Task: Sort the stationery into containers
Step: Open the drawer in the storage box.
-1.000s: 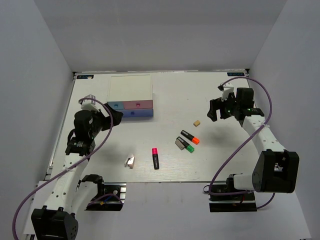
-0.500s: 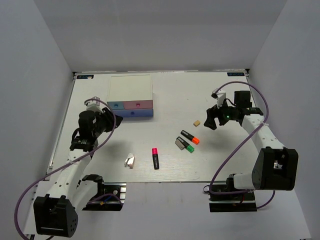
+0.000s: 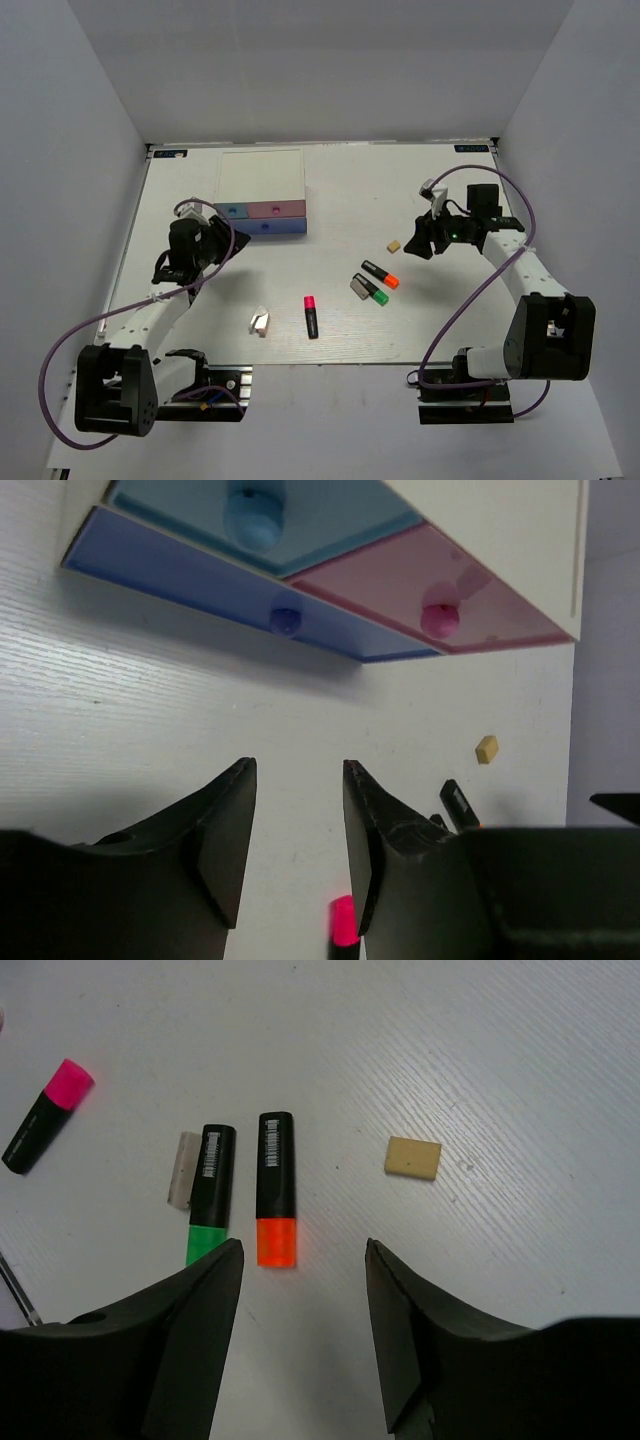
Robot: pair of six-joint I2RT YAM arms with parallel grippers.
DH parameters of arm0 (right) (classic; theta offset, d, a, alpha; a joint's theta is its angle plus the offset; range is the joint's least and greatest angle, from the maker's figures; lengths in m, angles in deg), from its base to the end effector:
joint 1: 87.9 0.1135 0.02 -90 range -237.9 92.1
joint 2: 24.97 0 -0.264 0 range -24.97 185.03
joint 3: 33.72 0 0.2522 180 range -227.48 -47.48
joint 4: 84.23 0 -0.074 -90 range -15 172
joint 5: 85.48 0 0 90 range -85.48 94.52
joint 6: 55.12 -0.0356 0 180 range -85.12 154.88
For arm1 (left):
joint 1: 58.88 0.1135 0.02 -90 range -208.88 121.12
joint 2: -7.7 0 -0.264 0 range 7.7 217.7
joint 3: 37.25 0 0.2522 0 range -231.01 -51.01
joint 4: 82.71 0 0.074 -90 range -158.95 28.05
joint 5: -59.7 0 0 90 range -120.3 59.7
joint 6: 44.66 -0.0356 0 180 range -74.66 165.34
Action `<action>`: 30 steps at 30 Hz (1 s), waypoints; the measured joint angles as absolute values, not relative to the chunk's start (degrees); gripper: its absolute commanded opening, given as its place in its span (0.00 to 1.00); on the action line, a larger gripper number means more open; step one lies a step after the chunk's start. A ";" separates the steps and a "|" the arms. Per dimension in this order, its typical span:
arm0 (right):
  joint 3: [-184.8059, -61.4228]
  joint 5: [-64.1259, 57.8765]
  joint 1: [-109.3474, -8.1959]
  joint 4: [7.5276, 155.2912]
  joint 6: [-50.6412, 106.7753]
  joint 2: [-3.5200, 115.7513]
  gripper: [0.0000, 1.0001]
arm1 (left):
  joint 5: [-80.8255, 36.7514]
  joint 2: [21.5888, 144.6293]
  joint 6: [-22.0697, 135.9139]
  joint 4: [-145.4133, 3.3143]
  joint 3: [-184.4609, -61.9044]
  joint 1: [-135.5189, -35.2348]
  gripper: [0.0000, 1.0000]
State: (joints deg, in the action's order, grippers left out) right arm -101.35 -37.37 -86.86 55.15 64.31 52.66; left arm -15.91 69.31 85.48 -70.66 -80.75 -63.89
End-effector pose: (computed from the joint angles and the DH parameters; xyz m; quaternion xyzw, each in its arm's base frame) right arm 0.2751 0.0288 0.2499 -0.3473 0.8168 0.2491 0.3876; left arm 0.2263 -0.0287 0.2129 -0.1999 0.8387 -0.2902 0.4153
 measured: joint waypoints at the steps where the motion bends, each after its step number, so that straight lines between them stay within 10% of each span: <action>1: -100.93 -37.81 -86.86 55.46 64.25 52.66 0.57 | -16.32 70.01 86.16 -71.08 -80.75 -63.72 0.52; 30: -96.43 -46.68 -86.77 58.65 71.57 52.64 0.36 | -9.57 87.05 93.99 -94.44 -82.87 -54.43 0.50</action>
State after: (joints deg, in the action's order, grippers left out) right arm -96.43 -46.68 -86.77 58.65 71.57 52.64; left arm -9.57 87.05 93.99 -94.44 -82.87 -54.43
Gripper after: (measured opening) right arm 0.365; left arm 0.473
